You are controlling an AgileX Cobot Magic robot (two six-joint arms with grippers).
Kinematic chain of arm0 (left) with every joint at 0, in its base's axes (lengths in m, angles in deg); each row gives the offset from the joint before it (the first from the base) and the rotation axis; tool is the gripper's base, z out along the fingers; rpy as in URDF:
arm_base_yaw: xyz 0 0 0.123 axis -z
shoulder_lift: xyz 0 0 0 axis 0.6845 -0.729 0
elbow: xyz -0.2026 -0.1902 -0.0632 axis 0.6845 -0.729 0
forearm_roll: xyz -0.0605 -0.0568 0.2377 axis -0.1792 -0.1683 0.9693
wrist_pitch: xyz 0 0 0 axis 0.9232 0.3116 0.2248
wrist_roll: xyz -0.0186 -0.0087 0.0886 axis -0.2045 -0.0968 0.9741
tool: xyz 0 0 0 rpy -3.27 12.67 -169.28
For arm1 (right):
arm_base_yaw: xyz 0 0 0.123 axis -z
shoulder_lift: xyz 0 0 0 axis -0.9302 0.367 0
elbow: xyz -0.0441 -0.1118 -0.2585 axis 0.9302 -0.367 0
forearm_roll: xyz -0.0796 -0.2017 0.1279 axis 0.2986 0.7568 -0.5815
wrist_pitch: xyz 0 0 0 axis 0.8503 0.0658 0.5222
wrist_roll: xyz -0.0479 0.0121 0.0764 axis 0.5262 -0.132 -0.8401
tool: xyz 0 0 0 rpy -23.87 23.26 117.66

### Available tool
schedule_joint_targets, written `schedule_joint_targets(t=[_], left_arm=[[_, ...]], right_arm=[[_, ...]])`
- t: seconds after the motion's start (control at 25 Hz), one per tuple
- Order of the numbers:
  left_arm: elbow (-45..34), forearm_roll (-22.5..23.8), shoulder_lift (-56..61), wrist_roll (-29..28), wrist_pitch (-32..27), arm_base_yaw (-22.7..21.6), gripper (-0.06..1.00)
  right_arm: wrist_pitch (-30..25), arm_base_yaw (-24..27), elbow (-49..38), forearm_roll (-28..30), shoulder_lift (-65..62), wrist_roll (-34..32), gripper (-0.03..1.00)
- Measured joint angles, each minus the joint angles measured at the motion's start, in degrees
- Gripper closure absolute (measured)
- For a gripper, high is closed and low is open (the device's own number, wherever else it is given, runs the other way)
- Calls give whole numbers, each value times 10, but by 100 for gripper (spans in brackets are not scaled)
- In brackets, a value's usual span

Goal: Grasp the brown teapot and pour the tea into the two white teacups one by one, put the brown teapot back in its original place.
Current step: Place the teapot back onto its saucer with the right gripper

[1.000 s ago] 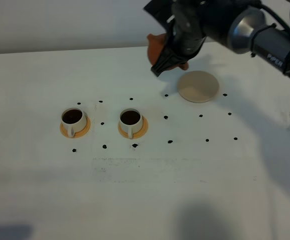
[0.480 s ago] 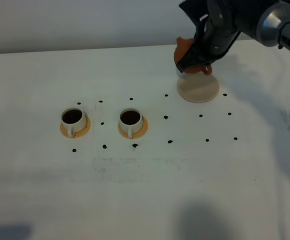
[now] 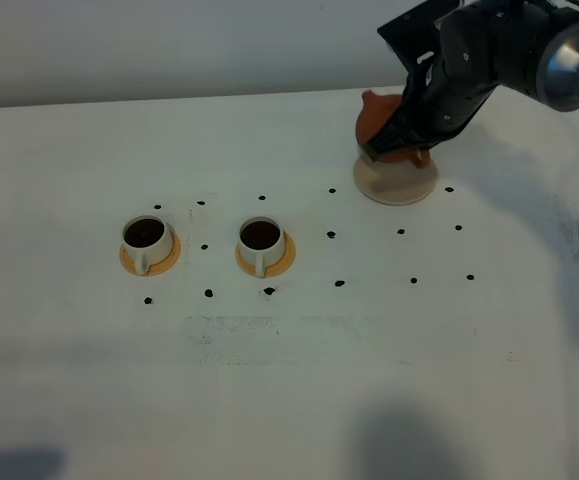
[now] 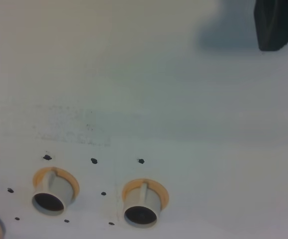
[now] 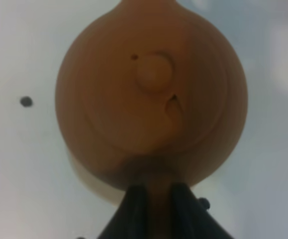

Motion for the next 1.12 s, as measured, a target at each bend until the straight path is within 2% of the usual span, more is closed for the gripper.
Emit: schedule_joint_targets(t=[0.52,1.12], left_arm=[[0,0,0,1,0,0,62],[0,0,0,1,0,0,62]], right_arm=[[64,1,-47,-16,0,3,87],[68,13,-58,-19,1,3,87]])
